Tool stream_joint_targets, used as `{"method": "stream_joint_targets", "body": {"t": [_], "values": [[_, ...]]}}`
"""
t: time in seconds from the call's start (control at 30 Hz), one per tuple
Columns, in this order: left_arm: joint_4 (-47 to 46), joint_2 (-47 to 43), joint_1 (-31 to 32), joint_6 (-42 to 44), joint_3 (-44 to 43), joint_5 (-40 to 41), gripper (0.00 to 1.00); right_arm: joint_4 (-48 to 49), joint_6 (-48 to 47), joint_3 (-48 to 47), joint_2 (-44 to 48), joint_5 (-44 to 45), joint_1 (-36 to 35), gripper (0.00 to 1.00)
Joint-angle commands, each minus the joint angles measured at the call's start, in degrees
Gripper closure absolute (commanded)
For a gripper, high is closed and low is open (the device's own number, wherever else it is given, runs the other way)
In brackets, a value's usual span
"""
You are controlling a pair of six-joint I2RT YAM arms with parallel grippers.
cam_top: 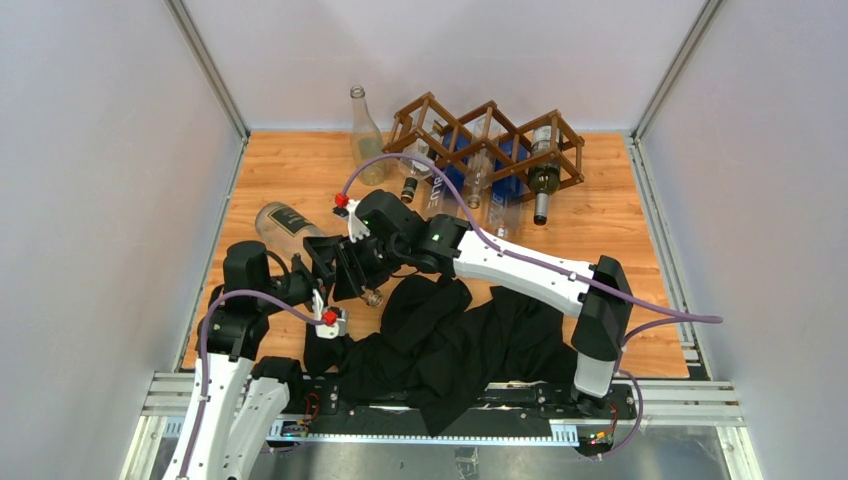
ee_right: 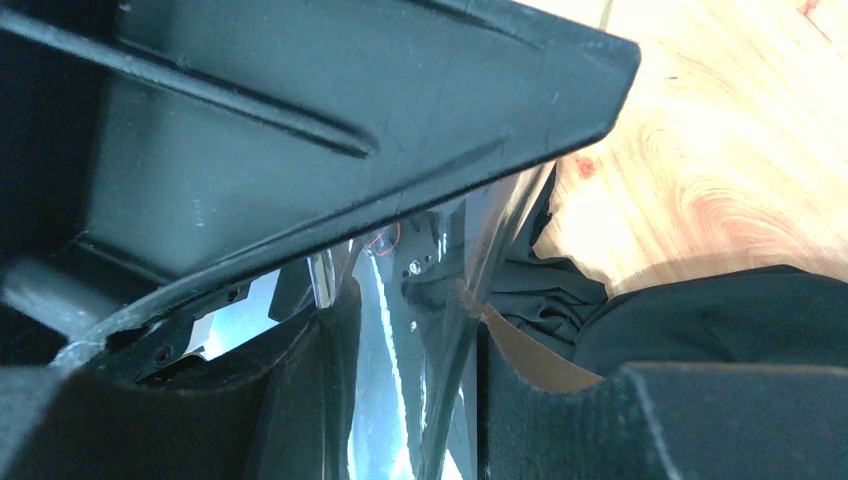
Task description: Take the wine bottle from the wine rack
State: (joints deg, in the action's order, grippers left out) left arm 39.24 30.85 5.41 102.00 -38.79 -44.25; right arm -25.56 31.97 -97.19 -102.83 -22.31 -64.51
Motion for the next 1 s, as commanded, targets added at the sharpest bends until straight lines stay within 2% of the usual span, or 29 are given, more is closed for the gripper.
{"method": "stream_joint_targets", "body": {"t": [0.0,0.03,0.07,0.1,0.2,0.3,0.5,0.77,0.87,0.97], "values": [[-3.1,-0.7,0.4,-1.5,0.3,-1.9,0.65,11.2,-2.7,-0.6,4.3,-0.8,-0.6,1.0],[-3.2,-1.0,0.4,-1.0,0.3,-2.1,0.81,11.3,-2.7,-0.2,4.6,-0.3,-0.4,0.97],[-3.7,-1.2,0.3,-1.0,0.5,-2.1,0.91,11.4,-2.5,0.0,4.9,0.1,-0.2,0.9],[-4.5,-1.5,0.3,-1.4,0.8,-2.1,0.99,11.6,-2.4,0.7,5.3,0.4,0.0,0.79],[-7.8,-2.4,0.3,-3.3,1.9,-1.5,1.0,12.8,-1.4,2.9,6.9,1.3,1.0,0.51],[-10.6,-2.9,0.3,-3.9,3.0,-1.3,1.0,14.3,-0.4,5.2,8.8,1.3,2.2,0.36],[-20.2,-3.5,0.3,-6.6,6.2,-0.9,1.0,15.6,0.5,8.7,11.6,0.7,3.7,0.31],[-21.0,-2.6,0.4,-9.0,5.4,-1.1,1.0,16.5,1.6,11.5,13.9,0.3,5.4,0.34],[-21.9,-1.7,0.4,-15.1,3.5,-0.5,1.0,16.6,2.0,12.9,16.1,0.9,7.4,0.3],[-22.6,1.3,0.4,-26.4,-0.9,1.2,1.0,17.1,2.5,15.5,19.7,1.5,10.6,0.19]]}}
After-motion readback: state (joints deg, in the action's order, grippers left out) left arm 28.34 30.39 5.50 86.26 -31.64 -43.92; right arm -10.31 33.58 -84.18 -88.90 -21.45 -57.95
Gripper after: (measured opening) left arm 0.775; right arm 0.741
